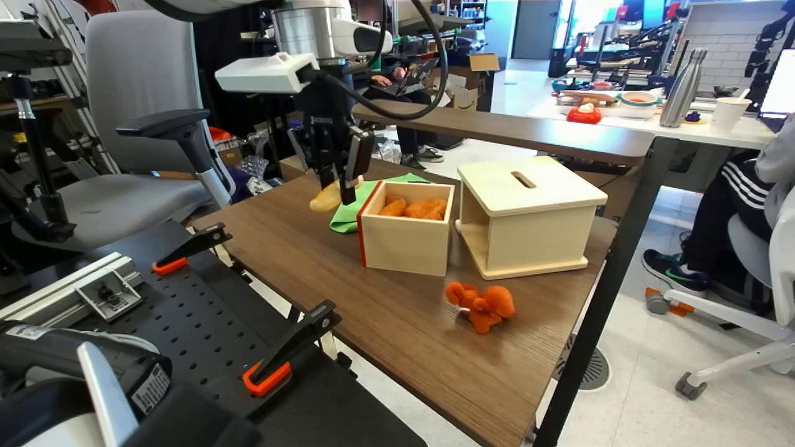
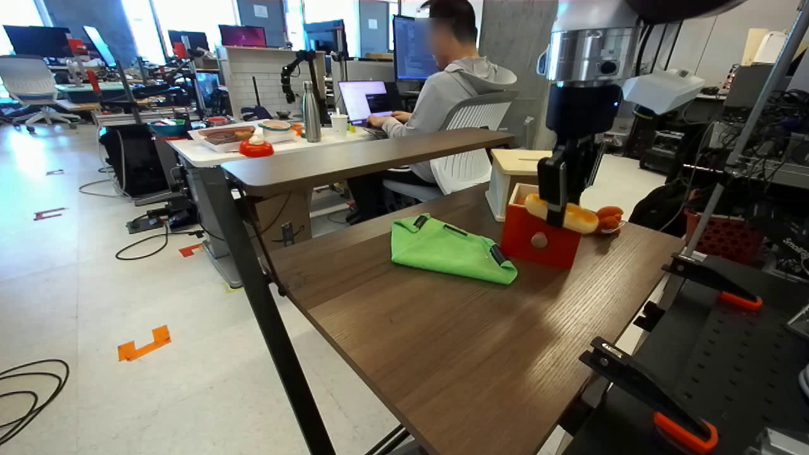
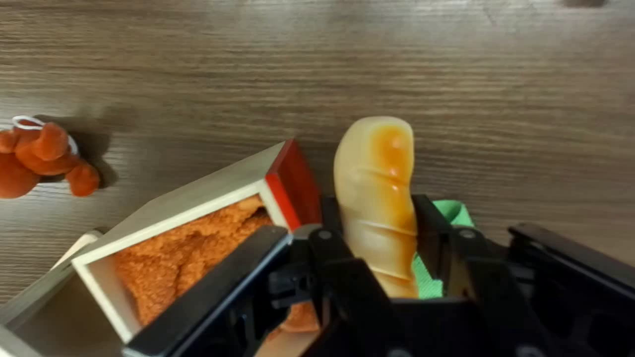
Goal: Remove toy bread from the orange drawer and put it on the table
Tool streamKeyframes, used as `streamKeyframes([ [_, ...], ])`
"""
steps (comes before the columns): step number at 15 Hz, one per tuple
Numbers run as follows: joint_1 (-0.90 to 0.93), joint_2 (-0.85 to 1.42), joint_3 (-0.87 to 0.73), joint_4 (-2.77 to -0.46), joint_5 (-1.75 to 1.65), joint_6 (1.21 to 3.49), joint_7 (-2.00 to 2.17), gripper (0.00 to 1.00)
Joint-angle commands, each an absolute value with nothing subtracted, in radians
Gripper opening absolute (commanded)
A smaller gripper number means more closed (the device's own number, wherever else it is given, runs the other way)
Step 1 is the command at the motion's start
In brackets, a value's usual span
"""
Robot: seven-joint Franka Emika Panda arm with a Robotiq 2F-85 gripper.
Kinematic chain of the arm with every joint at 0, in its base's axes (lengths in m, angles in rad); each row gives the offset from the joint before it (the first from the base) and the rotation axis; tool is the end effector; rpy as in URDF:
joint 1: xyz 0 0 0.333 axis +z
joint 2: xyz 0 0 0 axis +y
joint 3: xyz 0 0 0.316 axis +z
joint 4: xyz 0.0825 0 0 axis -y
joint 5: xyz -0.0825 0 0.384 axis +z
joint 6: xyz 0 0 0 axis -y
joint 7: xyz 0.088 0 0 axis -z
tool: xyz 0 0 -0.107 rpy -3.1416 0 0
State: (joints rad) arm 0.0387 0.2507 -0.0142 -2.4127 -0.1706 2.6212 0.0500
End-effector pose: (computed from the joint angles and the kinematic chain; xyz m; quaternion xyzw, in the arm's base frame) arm 0.4911 0.0157 0.2049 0.9969 0.0623 -0.0195 0.0433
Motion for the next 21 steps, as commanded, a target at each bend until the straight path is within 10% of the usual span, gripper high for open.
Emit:
streamKeyframes([
  [1,0.044,0.272,0.03,-2.45,-0.155,2.656,-0.043,0.15],
  [12,0.028,0.506,0.075,-2.309,-0.139,2.591,-0.162,0.15],
  [13,0.031,0.52,0.072,-2.297,-0.144,2.582,-0.16,0.65],
  [21,0.031,0.496,0.075,-2.28,-0.14,2.555,-0.151,1.0],
])
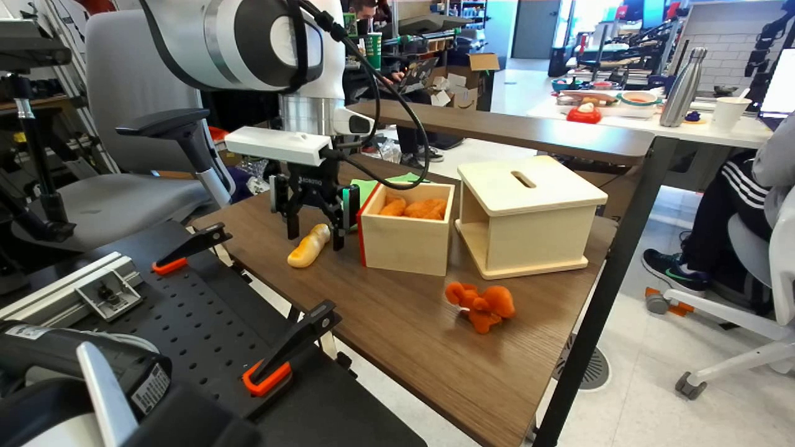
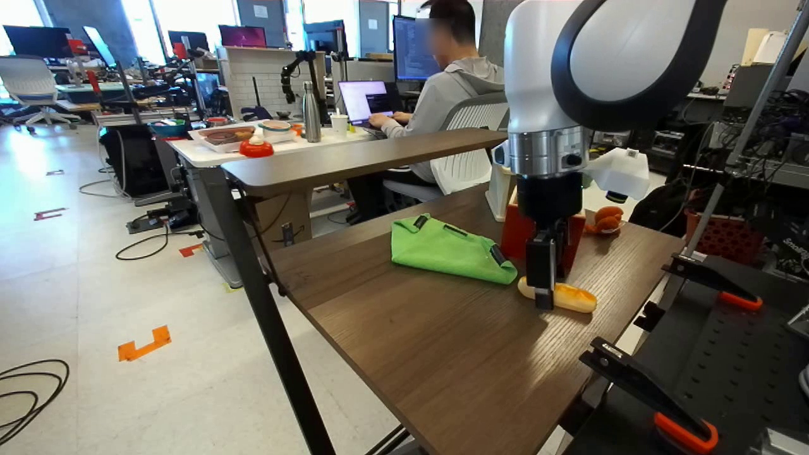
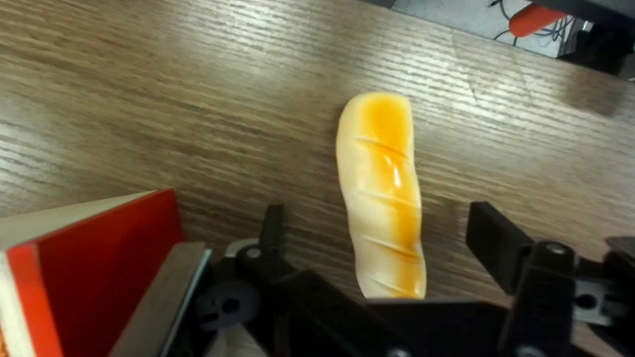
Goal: Remove toy bread from the orange drawer and put it on the table
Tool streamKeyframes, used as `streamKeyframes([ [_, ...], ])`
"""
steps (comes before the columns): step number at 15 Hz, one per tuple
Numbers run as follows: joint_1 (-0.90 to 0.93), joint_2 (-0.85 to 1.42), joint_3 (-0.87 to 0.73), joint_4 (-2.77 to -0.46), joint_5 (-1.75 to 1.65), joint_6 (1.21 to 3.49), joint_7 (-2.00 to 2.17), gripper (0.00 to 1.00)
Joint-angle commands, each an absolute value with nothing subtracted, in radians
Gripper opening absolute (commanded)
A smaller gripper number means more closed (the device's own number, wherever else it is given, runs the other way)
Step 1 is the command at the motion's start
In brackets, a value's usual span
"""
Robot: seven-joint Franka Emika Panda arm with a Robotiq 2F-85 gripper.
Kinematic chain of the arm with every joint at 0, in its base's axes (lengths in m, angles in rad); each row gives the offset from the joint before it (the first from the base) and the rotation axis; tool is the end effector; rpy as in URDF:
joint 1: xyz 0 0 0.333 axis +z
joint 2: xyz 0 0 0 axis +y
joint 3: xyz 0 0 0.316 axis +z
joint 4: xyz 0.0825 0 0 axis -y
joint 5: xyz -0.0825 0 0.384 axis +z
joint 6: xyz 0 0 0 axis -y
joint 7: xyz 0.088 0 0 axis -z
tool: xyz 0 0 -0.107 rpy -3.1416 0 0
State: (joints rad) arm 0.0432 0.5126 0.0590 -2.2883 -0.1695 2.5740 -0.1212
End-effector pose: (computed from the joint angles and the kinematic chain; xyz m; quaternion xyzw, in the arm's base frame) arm 0.4915 0.0560 0.1100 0.9764 0.1839 -0.1116 0.0214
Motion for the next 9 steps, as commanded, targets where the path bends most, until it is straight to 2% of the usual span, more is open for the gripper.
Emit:
streamKeyframes([
  [1,0.029,0.467,0.081,-2.301,-0.135,2.572,-0.151,1.0],
  [9,0.039,0.081,0.17,-2.555,-0.002,2.679,-0.143,1.0],
])
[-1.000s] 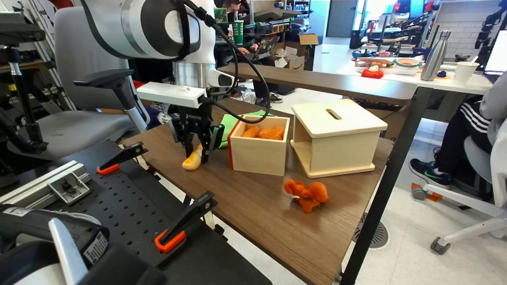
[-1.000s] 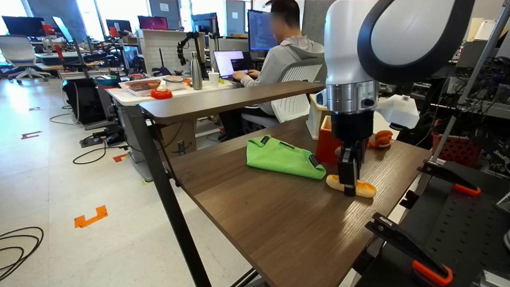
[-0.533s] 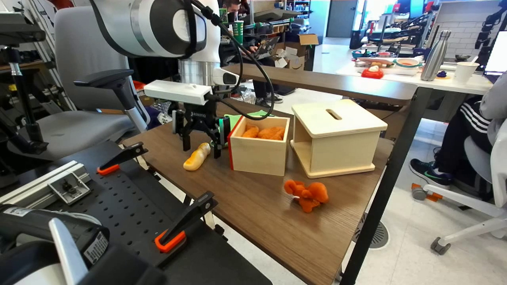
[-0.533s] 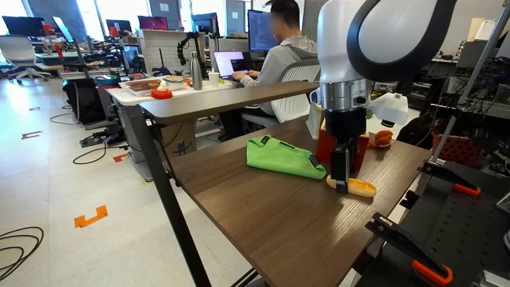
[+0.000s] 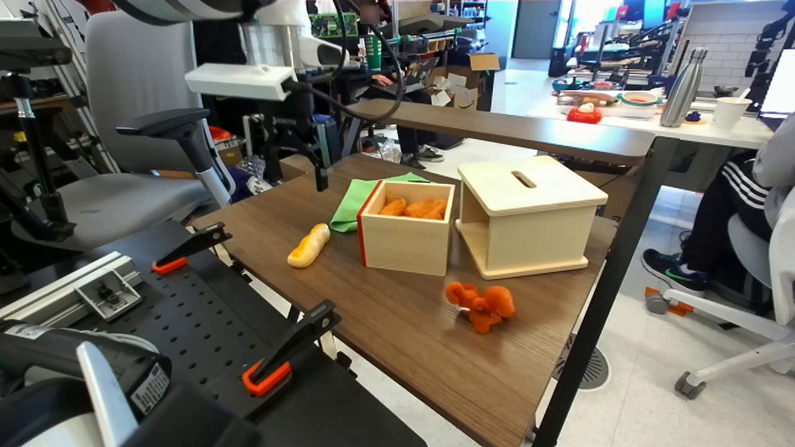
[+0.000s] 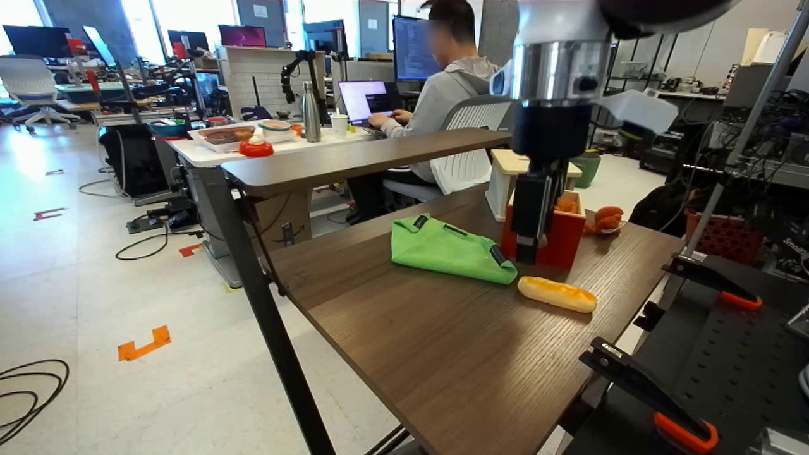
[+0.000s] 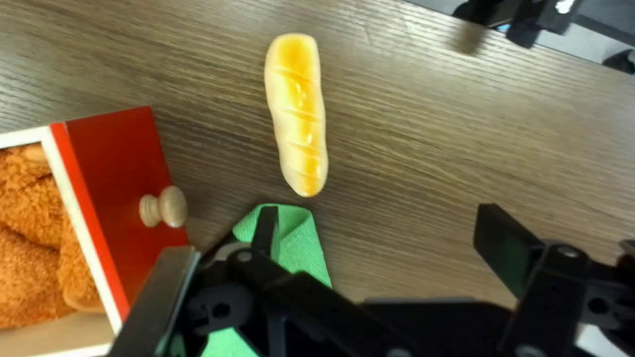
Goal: Remove toy bread from the orange drawer and put it on the table
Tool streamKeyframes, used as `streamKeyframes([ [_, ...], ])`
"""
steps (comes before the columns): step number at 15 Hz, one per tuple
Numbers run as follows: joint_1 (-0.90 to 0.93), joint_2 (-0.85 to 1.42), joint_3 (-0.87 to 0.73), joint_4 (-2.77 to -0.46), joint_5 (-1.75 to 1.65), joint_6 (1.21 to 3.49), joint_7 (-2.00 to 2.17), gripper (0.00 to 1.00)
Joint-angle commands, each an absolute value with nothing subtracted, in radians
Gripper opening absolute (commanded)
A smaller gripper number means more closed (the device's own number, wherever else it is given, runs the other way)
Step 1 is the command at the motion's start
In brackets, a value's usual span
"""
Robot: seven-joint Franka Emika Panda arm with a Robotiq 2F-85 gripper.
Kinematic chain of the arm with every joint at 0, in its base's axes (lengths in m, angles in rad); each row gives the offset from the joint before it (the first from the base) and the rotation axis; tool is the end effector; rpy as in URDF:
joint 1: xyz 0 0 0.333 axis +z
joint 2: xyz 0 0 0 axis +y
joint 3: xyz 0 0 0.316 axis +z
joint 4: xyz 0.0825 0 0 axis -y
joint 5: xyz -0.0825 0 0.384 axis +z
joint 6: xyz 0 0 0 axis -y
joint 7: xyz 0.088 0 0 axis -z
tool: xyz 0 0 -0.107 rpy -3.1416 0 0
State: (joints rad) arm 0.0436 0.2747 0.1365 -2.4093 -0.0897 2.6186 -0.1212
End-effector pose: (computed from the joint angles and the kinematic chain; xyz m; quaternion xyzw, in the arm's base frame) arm 0.4811 0.0923 0.1955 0.9819 0.1871 -0.0306 0.0036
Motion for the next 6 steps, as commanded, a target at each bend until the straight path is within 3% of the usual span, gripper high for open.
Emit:
streamKeyframes([
  [1,0.043,0.043,0.164,-2.579,0.016,2.679,-0.137,1.0],
  [2,0.06,0.165,0.142,-2.477,-0.031,2.639,-0.126,1.0],
  [6,0.064,0.134,0.14,-2.499,-0.027,2.635,-0.125,1.0],
])
